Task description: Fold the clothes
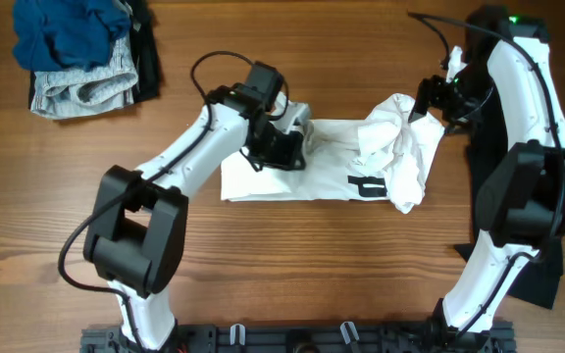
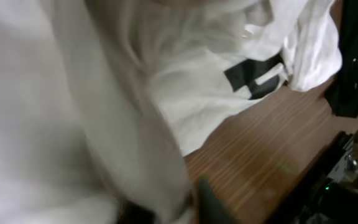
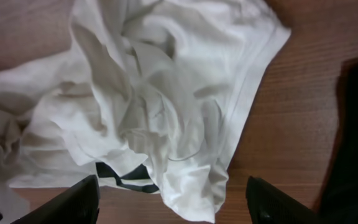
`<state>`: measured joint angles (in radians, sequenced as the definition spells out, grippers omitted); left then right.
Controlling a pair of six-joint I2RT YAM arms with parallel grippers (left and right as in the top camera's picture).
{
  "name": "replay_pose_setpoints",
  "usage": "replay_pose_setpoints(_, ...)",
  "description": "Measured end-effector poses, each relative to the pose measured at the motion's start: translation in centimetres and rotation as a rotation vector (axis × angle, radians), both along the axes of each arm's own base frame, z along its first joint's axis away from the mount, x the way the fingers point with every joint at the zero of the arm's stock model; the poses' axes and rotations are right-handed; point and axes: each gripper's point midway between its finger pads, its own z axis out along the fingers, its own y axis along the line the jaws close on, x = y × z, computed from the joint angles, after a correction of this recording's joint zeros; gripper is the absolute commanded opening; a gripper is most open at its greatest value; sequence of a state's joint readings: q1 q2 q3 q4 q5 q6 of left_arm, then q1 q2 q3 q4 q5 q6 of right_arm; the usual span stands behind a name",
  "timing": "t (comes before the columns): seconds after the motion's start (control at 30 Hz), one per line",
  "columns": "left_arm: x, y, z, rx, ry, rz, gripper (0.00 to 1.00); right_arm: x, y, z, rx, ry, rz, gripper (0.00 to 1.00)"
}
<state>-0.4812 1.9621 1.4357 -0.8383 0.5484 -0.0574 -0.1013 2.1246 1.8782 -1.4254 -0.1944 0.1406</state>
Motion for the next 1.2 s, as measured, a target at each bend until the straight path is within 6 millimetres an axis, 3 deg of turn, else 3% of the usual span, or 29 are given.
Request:
replay_pose_setpoints(0.13,-1.1,-1.9,0.1,-0.010,-0.026,-0.065,1.00,-1.9,0.6,-3.5,0.006,0.054,0.011,0.73)
replay_pose_setpoints(0.27,0.2,-1.0,0.3,-0.012,-0.048,-0.037,1.00,-3.4,0.7,-6.6,-0.008,0.090,0.015,0.73)
replay_pose_setpoints(0.37,3.7,2.4,1.6,-0.015,-0.080,0.073,1.00,-3.6,0.1,-8.5,-0.044,0.074,0.013,0.80)
replay_pose_setpoints(0.5,8.0,8.5,5.2,-0.030,-0.168,0.238,1.00,-2.6,-0.4,-9.6,-0.082,-0.021,-0.009,0.85)
replay_pose_setpoints(0.53,8.4,9.7,5.8,-0.031,-0.177,0.268,1.00,-2.1,-0.5,-9.7,-0.092,-0.053,-0.020,0.72)
replay_pose_setpoints(0.57,8.7,10.8,6.3,-0.030,-0.181,0.295,1.00,-1.9,-0.6,-9.7,-0.096,-0.074,-0.029,0.25)
replay_pose_setpoints(0.6,8.7,11.8,6.5,-0.025,-0.175,0.317,1.00,-1.8,-0.7,-9.7,-0.103,-0.091,-0.037,0.04)
replay_pose_setpoints(0.73,8.5,14.5,5.7,0.047,-0.146,0.373,1.00,-1.6,-0.2,-10.0,-0.060,-0.114,-0.088,0.04)
replay_pose_setpoints(0.9,8.8,20.4,4.3,0.241,-0.148,0.484,1.00,-1.6,-0.3,-9.7,-0.038,-0.115,-0.129,0.04)
replay_pose_setpoints(1.0,9.2,26.3,3.9,0.344,-0.151,0.606,1.00,-2.8,-1.7,-8.2,-0.035,-0.073,-0.163,0.04)
replay_pose_setpoints(1.07,8.5,30.5,3.6,0.424,-0.127,0.690,1.00,-2.2,-3.8,-4.0,-0.063,-0.136,-0.186,0.04)
replay_pose_setpoints(1.1,8.2,31.7,3.5,0.443,-0.121,0.714,1.00,-1.8,-4.2,-2.4,-0.072,-0.163,-0.184,0.04)
replay_pose_setpoints(1.17,7.7,34.5,3.5,0.481,-0.107,0.776,1.00,-0.2,-4.9,3.2,-0.097,-0.288,-0.163,0.04)
replay_pose_setpoints(1.2,7.5,35.2,3.5,0.490,-0.105,0.790,0.99,0.1,-4.8,5.0,-0.100,-0.320,-0.146,0.04)
